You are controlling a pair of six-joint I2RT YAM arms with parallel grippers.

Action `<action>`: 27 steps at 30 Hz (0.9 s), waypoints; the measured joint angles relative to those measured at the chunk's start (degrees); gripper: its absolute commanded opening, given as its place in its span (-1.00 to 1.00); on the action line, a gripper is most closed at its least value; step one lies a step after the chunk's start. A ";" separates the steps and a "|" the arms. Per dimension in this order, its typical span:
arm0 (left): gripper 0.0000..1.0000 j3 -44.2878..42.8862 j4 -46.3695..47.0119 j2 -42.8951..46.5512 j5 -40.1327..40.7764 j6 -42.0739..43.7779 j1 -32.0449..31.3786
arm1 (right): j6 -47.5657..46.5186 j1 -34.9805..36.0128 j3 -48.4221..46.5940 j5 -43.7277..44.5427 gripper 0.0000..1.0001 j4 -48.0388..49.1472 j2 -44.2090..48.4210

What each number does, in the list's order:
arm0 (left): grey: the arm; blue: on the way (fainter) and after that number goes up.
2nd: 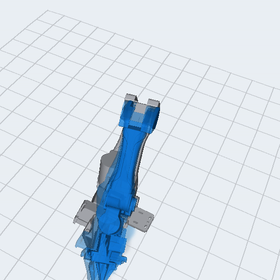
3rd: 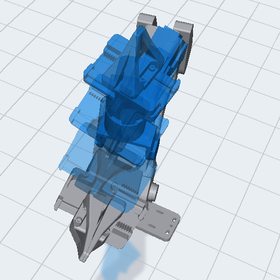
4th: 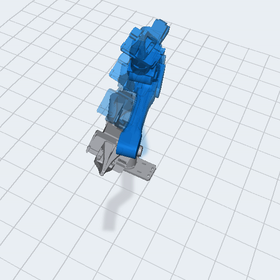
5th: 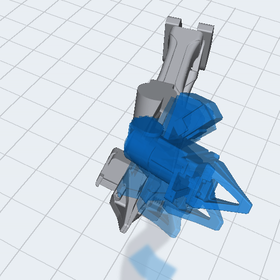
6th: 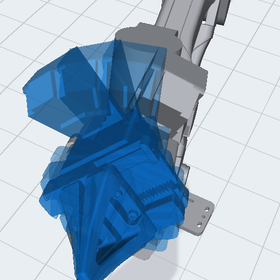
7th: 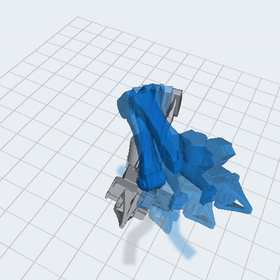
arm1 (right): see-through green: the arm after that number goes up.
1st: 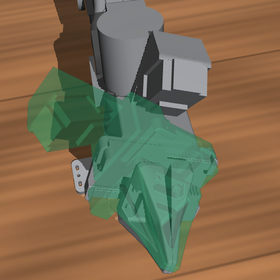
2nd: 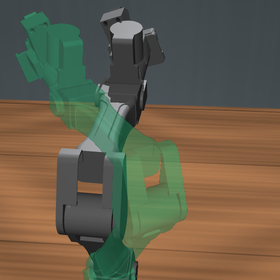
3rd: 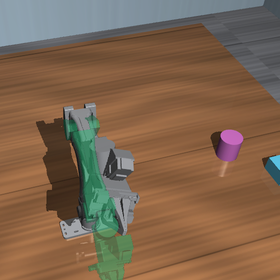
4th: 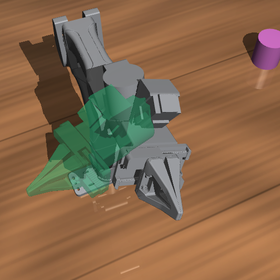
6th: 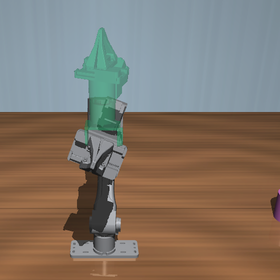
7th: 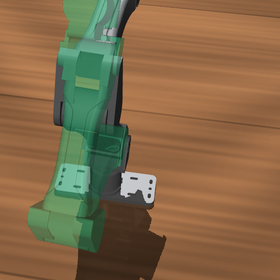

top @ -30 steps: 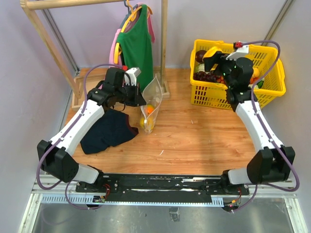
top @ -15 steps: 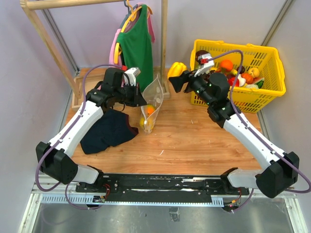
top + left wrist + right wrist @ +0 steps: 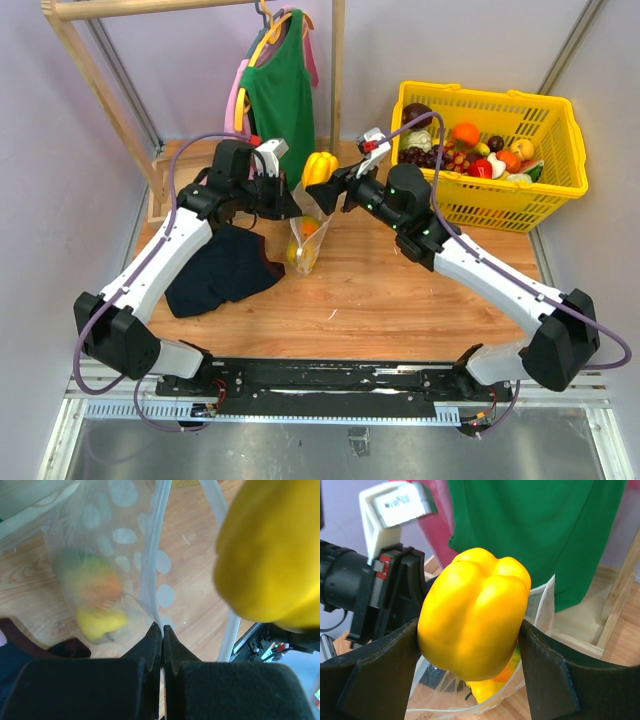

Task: Place the food in the zip-top bag and seal the zipper
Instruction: Place the fake vegetable in the zipper food storage bag.

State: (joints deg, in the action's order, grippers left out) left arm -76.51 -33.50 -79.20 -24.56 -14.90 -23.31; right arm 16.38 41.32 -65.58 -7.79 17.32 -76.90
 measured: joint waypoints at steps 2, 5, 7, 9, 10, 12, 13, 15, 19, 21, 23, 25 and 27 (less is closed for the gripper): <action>-0.99 0.13 0.02 0.00 -0.09 -0.02 0.00 | -0.15 0.33 0.00 0.04 -0.23 -0.09 -1.22; -0.99 0.15 0.02 0.00 -0.24 -0.17 0.07 | -0.33 0.42 0.02 0.28 -0.18 -0.66 -2.54; -0.99 0.15 0.04 0.02 -0.52 -0.20 0.17 | -0.61 0.42 0.02 0.46 -0.11 -1.25 -3.17; -0.99 0.15 0.04 0.04 -0.74 -0.22 0.35 | -1.07 0.42 -0.02 0.63 -0.05 -2.10 -3.87; -0.99 0.15 0.04 0.07 -0.81 -0.24 0.42 | -1.27 0.42 -0.04 0.74 -0.02 -2.54 -4.31; -0.99 0.15 0.07 0.07 -0.85 -0.35 0.48 | -1.53 0.42 -0.37 0.83 0.04 -3.78 -5.38; -0.99 0.15 0.09 0.07 -0.90 -0.39 0.50 | -1.68 0.42 -0.52 0.90 0.09 -4.44 -5.90; -0.99 0.24 0.15 0.07 -1.05 -0.42 0.63 | -1.97 0.42 -0.63 0.94 0.19 -5.68 -6.67; -0.99 0.39 0.26 0.09 -1.29 -0.48 0.72 | -2.80 0.42 -0.63 1.66 0.33 -7.19 -7.32; -0.99 0.39 0.35 0.09 -1.46 -0.59 0.72 | -3.08 0.42 -0.63 2.23 0.38 -7.63 -7.32; -0.99 0.42 0.42 0.09 -1.73 -0.59 0.74 | -3.19 0.42 -0.70 2.71 0.43 -8.13 -7.34; -0.99 0.44 0.44 0.09 -2.12 -0.61 0.74 | -3.21 0.42 -1.01 3.15 0.46 -8.74 -7.61; -0.99 0.46 0.44 0.09 -2.36 -0.61 0.74 | -3.19 0.42 -1.60 3.34 0.52 -8.83 -8.17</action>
State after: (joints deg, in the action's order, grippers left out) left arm -76.05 -33.06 -79.11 -26.92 -15.51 -22.57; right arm 13.19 41.74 -67.18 -4.45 8.49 -85.08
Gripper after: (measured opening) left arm 0.010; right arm 0.733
